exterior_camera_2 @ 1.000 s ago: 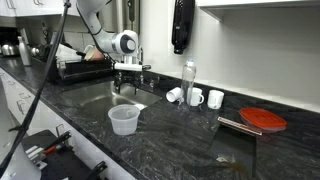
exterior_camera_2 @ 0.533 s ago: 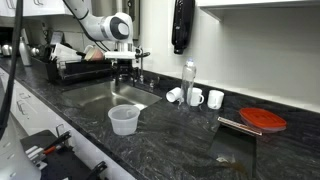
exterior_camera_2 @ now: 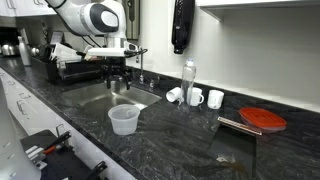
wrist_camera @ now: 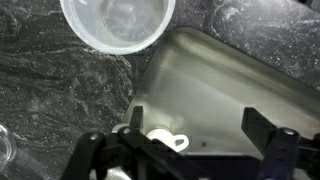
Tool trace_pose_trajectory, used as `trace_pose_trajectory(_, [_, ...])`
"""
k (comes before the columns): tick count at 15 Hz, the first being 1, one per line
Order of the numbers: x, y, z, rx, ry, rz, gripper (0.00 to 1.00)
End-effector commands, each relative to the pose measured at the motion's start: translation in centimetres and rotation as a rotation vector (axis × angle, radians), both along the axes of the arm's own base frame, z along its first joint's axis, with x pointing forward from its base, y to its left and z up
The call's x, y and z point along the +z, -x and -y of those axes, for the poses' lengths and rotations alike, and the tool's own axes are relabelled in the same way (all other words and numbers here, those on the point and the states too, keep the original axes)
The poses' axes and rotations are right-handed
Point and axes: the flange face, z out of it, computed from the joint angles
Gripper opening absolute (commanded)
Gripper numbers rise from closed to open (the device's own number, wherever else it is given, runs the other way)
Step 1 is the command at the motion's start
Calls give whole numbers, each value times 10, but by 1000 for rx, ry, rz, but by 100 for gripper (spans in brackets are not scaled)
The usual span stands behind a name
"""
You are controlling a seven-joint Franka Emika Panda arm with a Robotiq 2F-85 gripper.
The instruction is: Pick a white mug on the right side of the counter and put it in the sink
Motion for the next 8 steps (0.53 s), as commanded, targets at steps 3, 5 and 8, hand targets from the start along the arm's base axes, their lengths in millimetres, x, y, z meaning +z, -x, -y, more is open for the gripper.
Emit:
trace_pose_trajectory(3, [3, 4, -1, 3, 0, 9, 100])
trace_pose_trajectory(5, [2, 3, -1, 3, 0, 8, 100])
trace_pose_trajectory(8, [2, 3, -1, 3, 0, 9, 100])
